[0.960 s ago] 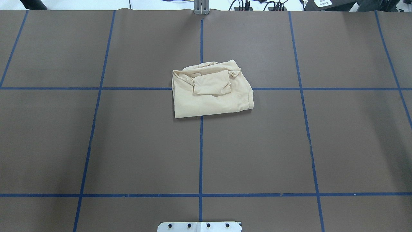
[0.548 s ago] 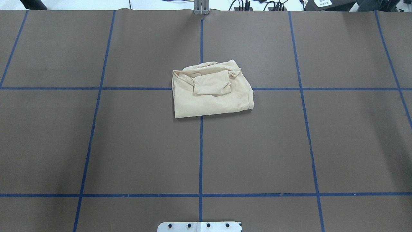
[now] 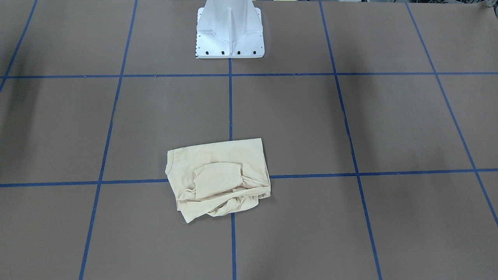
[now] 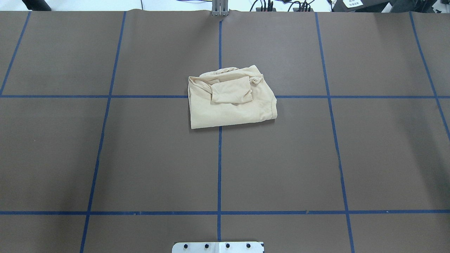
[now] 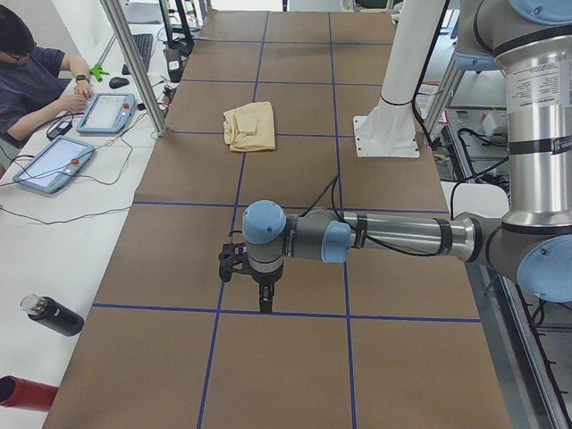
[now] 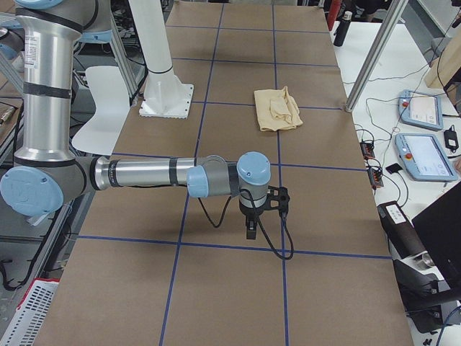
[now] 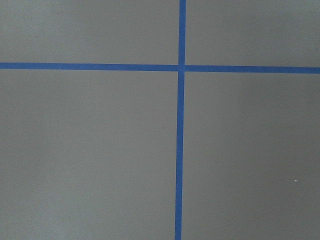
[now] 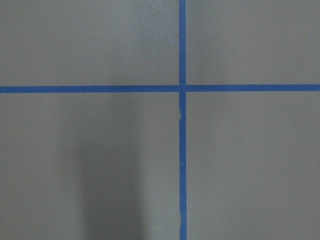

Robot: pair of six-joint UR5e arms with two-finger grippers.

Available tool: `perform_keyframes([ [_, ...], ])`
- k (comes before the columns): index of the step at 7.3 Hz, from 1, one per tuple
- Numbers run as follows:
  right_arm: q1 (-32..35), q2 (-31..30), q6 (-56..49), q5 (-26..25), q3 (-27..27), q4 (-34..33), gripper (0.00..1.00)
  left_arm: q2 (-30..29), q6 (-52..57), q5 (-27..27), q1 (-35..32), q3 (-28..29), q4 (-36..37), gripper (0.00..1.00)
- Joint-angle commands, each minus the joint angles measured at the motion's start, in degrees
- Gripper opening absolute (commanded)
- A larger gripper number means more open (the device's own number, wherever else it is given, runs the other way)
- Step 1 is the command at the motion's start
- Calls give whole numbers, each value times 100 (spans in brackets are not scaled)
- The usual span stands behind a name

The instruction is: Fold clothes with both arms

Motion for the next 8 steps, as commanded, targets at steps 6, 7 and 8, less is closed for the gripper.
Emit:
perform_keyframes([
  [6, 2, -17, -9, 15, -4, 12, 100, -7, 0, 0, 5, 1, 9, 99],
  [7, -6, -26, -9, 15, -4, 12, 100, -7, 0, 0, 5, 10, 9, 99],
  [8, -6, -26, -9, 15, -4, 12, 100, -7, 0, 0, 5, 19, 9, 99],
])
